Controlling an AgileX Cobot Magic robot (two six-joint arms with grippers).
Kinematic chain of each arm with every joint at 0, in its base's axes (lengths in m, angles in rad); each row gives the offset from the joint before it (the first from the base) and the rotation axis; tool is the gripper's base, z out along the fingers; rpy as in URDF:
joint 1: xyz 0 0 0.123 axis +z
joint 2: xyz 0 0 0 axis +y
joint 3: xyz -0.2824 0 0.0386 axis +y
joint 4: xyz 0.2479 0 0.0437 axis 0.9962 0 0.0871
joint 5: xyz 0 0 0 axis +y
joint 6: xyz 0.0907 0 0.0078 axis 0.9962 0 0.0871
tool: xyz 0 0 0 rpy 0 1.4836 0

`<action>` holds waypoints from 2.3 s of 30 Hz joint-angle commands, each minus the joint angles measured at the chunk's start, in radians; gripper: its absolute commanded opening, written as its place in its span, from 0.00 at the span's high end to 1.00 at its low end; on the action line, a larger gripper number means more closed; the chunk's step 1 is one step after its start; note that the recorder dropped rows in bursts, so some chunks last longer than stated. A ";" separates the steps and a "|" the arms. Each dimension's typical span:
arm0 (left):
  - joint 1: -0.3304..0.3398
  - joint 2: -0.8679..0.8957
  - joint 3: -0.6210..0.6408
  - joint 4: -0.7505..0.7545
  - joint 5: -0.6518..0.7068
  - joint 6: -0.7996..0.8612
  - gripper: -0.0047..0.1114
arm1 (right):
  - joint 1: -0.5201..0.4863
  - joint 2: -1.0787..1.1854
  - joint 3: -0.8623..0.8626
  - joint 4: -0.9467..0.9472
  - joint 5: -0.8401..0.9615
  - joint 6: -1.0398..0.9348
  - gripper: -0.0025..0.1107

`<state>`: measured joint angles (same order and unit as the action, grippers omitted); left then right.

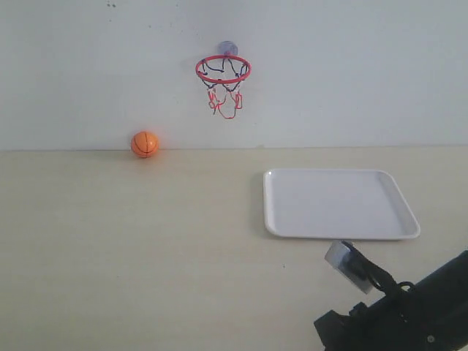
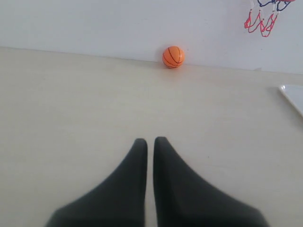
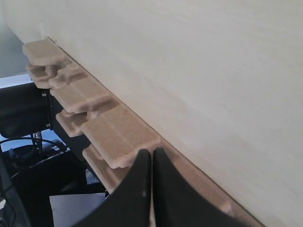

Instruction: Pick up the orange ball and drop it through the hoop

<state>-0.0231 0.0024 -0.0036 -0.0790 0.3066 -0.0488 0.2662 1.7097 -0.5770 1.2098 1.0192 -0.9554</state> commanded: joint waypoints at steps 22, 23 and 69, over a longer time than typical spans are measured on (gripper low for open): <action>0.002 -0.002 0.004 0.001 -0.002 0.005 0.92 | -0.001 -0.033 0.007 -0.006 -0.022 -0.031 0.98; 0.002 -0.002 0.004 0.001 -0.002 0.005 0.92 | -0.001 -0.057 0.007 -0.017 -0.044 -0.033 0.98; 0.002 -0.002 0.004 0.001 -0.002 0.005 0.92 | 0.001 -1.700 0.577 -0.027 -0.969 0.357 0.98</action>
<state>-0.0231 0.0024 -0.0036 -0.0790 0.3066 -0.0488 0.2675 0.0348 -0.0037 1.1698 0.1436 -0.6820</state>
